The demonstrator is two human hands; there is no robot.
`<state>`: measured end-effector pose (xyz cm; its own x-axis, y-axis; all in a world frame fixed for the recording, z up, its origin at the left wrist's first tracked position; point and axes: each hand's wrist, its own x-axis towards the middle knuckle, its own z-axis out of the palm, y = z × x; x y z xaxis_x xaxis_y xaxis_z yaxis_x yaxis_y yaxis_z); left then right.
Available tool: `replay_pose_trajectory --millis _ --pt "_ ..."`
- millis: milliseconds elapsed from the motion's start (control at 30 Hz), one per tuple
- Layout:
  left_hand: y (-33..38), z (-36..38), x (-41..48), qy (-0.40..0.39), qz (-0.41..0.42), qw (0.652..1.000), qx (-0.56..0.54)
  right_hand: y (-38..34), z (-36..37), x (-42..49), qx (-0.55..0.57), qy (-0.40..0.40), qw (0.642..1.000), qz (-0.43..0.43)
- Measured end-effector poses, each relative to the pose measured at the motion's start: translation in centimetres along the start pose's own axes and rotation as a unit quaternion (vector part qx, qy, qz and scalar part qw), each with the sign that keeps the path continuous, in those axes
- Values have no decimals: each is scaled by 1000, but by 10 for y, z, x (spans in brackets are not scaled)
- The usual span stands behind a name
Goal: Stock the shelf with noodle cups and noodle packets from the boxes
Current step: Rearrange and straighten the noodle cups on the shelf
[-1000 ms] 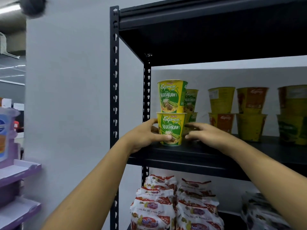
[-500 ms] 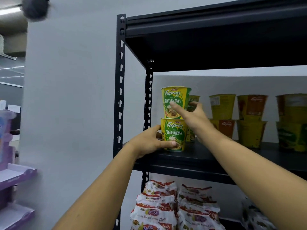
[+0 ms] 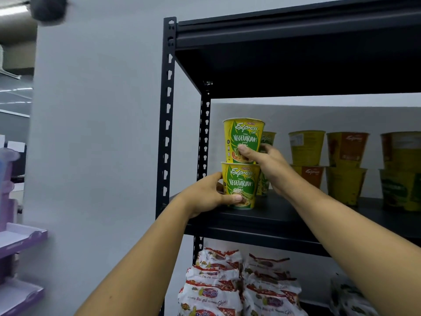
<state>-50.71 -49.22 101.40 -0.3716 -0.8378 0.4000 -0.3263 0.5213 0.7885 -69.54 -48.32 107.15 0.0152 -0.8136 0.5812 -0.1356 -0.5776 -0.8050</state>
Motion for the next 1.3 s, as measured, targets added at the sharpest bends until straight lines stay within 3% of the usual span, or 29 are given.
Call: replay_pose_trajectory --millis 467,633,867,1300 --pt "2 0 -4 -1 -5 1000 -4 9 -3 -17 -72 -80 994 -9" --pt "0 -1 -4 1 13 999 -41 30 -15 -28 -53 -108 991 57" --pt "-4 -4 -7 96 56 986 -124 34 -16 -32 -39 -168 982 76" --pt "48 -11 16 122 78 982 -119 32 -18 -34 -50 -154 982 98"
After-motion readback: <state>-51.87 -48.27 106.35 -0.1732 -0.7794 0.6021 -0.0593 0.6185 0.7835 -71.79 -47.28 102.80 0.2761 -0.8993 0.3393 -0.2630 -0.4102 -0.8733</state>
